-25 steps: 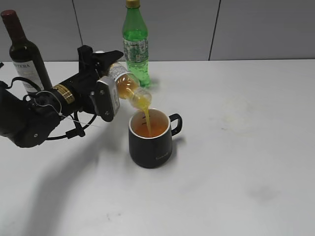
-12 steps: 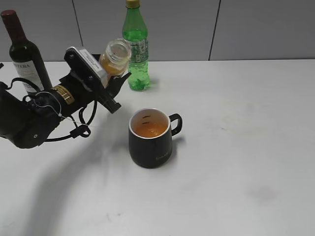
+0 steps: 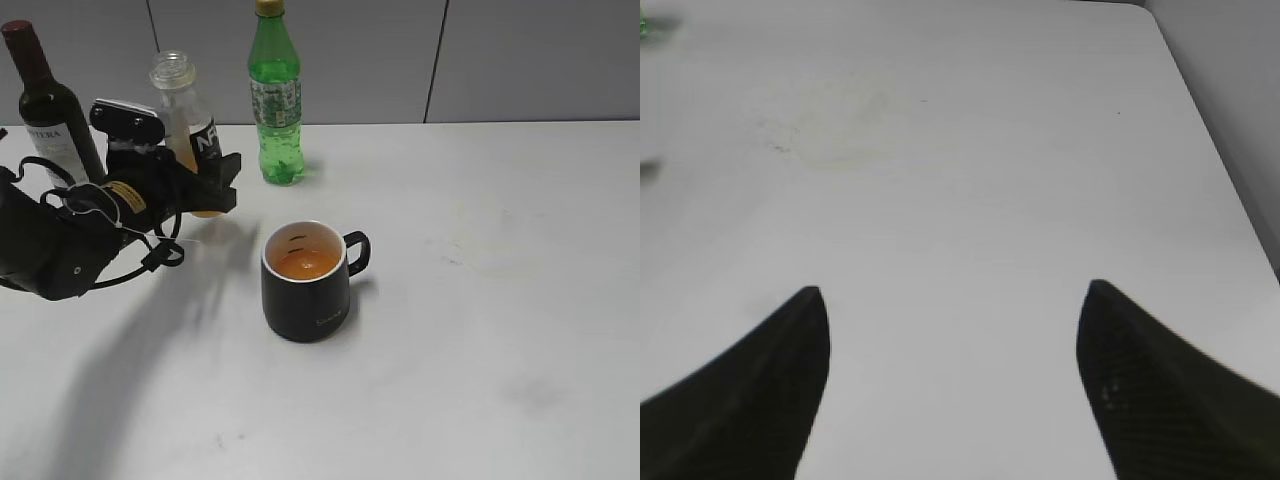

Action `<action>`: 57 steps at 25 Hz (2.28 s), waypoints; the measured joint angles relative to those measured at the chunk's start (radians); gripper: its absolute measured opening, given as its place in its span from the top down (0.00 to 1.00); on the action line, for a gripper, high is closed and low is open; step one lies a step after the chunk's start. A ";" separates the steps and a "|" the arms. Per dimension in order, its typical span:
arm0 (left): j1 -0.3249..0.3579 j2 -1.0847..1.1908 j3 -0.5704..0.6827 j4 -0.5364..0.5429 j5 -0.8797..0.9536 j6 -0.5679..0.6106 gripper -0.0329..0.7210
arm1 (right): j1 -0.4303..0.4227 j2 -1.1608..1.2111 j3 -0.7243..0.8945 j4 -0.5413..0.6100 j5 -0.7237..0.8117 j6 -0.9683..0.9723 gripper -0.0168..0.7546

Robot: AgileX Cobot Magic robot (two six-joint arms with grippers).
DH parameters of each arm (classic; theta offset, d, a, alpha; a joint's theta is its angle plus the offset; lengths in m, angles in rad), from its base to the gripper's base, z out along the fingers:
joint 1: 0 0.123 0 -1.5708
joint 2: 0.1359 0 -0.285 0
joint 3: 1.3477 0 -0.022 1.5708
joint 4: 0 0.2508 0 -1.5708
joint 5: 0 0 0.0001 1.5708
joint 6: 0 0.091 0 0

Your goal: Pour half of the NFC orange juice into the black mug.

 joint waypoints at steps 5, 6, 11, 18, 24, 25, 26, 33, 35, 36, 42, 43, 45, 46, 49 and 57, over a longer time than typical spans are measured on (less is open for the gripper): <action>0.005 0.002 -0.001 -0.064 0.078 -0.010 0.34 | 0.000 0.000 0.000 0.000 0.000 0.000 0.22; 0.010 0.006 -0.004 -0.068 0.082 -0.011 0.34 | 0.000 0.000 0.000 0.000 0.000 0.000 0.22; 0.033 0.052 -0.030 -0.079 0.088 -0.012 0.34 | 0.000 0.000 0.000 0.000 0.000 0.000 0.22; 0.046 0.090 -0.042 -0.082 0.088 -0.006 0.34 | 0.000 0.000 0.000 0.000 0.000 0.000 0.22; 0.046 0.090 -0.042 -0.082 0.087 -0.001 0.18 | 0.000 0.000 0.000 0.000 0.000 0.000 0.22; 0.046 0.090 -0.044 -0.082 0.085 -0.001 0.15 | 0.000 0.000 0.000 0.000 0.000 0.000 0.22; 0.046 0.090 -0.044 -0.083 0.081 -0.001 0.13 | 0.000 0.000 0.000 0.000 0.000 0.000 0.22; 0.046 0.090 -0.044 -0.083 0.072 -0.001 0.10 | 0.000 0.000 0.000 0.000 0.000 0.000 0.22; 0.046 0.089 -0.029 -0.094 0.043 -0.001 0.10 | 0.000 0.000 0.000 0.000 0.000 0.000 0.22; 0.046 0.087 -0.014 -0.106 0.027 -0.001 0.10 | 0.000 0.000 0.000 0.000 0.000 0.000 0.22; 0.046 0.067 0.113 -0.128 -0.079 -0.001 0.09 | 0.000 0.000 0.000 0.000 0.000 0.000 0.22; 0.046 0.057 0.140 -0.128 -0.093 -0.001 0.09 | 0.000 0.000 0.000 0.000 0.000 0.000 0.22; 0.046 0.030 0.189 -0.128 -0.113 -0.001 0.09 | 0.000 0.000 0.000 0.000 0.000 0.000 0.22; 0.046 0.012 0.217 -0.128 -0.116 -0.001 0.09 | 0.000 0.000 0.000 0.000 0.000 0.000 0.22; 0.046 -0.057 0.291 -0.128 -0.112 -0.001 0.10 | 0.000 0.000 0.000 0.000 0.000 0.000 0.22; 0.046 -0.409 0.332 -0.138 0.410 -0.001 0.10 | 0.000 0.000 0.000 0.000 0.000 0.000 0.22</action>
